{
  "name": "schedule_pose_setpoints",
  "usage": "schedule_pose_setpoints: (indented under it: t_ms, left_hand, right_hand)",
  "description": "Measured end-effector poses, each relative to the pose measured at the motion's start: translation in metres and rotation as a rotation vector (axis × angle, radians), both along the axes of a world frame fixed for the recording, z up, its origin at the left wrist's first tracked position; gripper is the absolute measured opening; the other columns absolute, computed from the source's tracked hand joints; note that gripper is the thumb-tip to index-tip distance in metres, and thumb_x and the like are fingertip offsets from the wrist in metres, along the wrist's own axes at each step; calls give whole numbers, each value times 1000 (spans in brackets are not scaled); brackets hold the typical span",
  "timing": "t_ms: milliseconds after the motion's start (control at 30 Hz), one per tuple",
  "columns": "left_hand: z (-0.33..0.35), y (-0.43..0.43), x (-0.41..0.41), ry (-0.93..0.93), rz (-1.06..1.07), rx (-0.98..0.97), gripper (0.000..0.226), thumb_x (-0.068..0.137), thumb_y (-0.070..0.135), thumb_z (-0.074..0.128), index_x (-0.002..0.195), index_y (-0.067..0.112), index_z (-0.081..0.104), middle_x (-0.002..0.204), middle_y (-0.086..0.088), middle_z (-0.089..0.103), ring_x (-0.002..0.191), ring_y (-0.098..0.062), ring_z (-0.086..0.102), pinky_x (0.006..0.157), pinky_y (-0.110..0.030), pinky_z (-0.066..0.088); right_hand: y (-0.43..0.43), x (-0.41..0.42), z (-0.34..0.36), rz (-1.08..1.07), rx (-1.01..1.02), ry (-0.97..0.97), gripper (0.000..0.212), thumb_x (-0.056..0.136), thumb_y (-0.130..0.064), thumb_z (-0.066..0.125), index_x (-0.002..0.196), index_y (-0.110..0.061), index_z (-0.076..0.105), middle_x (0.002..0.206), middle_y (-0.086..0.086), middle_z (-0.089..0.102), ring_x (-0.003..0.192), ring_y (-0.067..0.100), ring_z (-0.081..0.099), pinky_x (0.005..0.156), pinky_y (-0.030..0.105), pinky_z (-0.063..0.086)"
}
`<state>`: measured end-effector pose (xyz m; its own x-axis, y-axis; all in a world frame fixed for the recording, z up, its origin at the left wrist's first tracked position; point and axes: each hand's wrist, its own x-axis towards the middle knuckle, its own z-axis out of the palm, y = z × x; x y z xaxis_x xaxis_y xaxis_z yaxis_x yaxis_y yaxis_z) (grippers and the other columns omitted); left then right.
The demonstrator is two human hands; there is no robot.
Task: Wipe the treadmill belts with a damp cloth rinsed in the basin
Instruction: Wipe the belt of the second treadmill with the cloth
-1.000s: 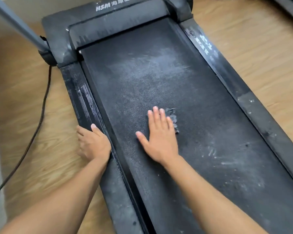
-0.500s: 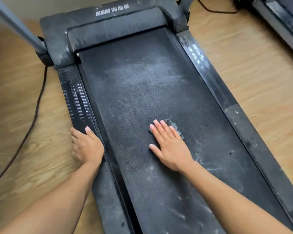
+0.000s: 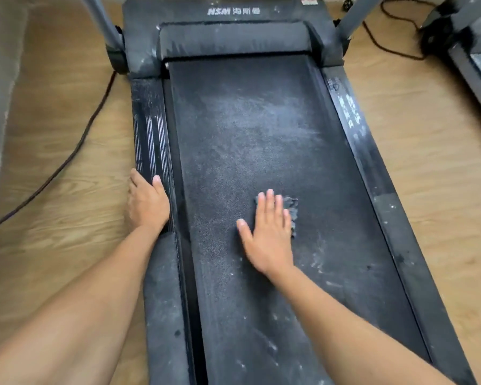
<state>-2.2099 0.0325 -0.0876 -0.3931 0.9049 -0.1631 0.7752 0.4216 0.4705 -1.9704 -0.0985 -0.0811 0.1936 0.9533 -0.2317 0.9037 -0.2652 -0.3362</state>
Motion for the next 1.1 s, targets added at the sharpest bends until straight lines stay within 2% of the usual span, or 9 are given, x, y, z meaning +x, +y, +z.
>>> schedule_pose_setpoints:
  t_ms: [200, 300, 400, 533, 667, 767, 900, 1000, 1100]
  left_hand:
    - [44, -63, -68, 109, -567, -424, 71, 112, 23, 35, 167, 9, -8, 174, -24, 1, 161, -41, 10, 128, -51, 17]
    - [113, -113, -95, 295, -906, -752, 77, 111, 26, 40, 167, 15, -12, 174, -13, -17, 163, -30, -7, 132, -40, 6]
    - [189, -135, -84, 351, -1091, -1027, 78, 110, 34, 47, 169, 18, -2, 177, -7, -4, 162, -29, 13, 129, -38, 19]
    - [253, -116, -46, 391, -1192, -814, 63, 109, 40, 50, 162, 16, 27, 167, -9, 34, 150, -31, 39, 120, -46, 37]
    - [269, -111, 11, -377, -855, -367, 27, 106, 28, 57, 132, 27, 63, 128, 9, 72, 116, -8, 68, 104, -41, 53]
    - [286, -129, 40, -856, -553, -70, 12, 101, 25, 57, 108, 21, 66, 103, 1, 76, 94, -15, 76, 81, -35, 55]
    - [301, -147, 47, -784, -677, 112, 28, 92, 45, 73, 111, 28, 61, 102, 11, 65, 93, -11, 65, 83, -28, 52]
    - [292, -151, 48, -615, -713, 190, 56, 76, 51, 86, 114, 31, 50, 115, 10, 56, 107, -17, 62, 85, -38, 57]
    - [284, -149, 52, -561, -805, 242, 44, 78, 42, 89, 101, 27, 55, 115, 10, 50, 107, -22, 59, 83, -38, 57]
  right_hand:
    - [-24, -98, 4, 557, -22, 0, 76, 105, -35, 37, 168, -15, -1, 174, 3, -16, 160, 23, -20, 131, 45, -3]
    - [-40, -63, 21, 507, -7, 51, 68, 94, -14, 59, 159, -18, 36, 171, 10, 25, 157, 33, 26, 122, 45, 34]
    - [-46, -17, 42, 412, -122, 48, 41, 90, -11, 65, 127, -24, 54, 129, -1, 51, 121, 27, 55, 89, 37, 52]
    - [-22, 17, 123, 238, -353, 400, 26, 87, -25, 81, 95, -21, 57, 87, -8, 62, 71, 6, 59, 69, 22, 52]
    - [-12, 23, 234, -20, -330, 952, 17, 97, -26, 74, 95, -14, 61, 83, -1, 65, 70, 10, 56, 65, 27, 51]
    - [-19, 22, 292, -67, -280, 1306, 12, 101, -14, 65, 107, -5, 63, 96, 5, 68, 86, 17, 64, 74, 32, 57]
    - [-25, 10, 306, -134, -295, 1581, 26, 99, -8, 61, 118, 8, 57, 111, 19, 70, 100, 27, 69, 85, 42, 61]
    - [-23, 4, 306, -268, -296, 1678, 29, 98, -6, 62, 126, -2, 58, 114, 23, 73, 95, 31, 75, 73, 38, 63]
    - [-24, 7, 301, -406, -288, 1756, 37, 93, -7, 69, 126, -9, 52, 104, 21, 74, 85, 32, 76, 64, 36, 63]
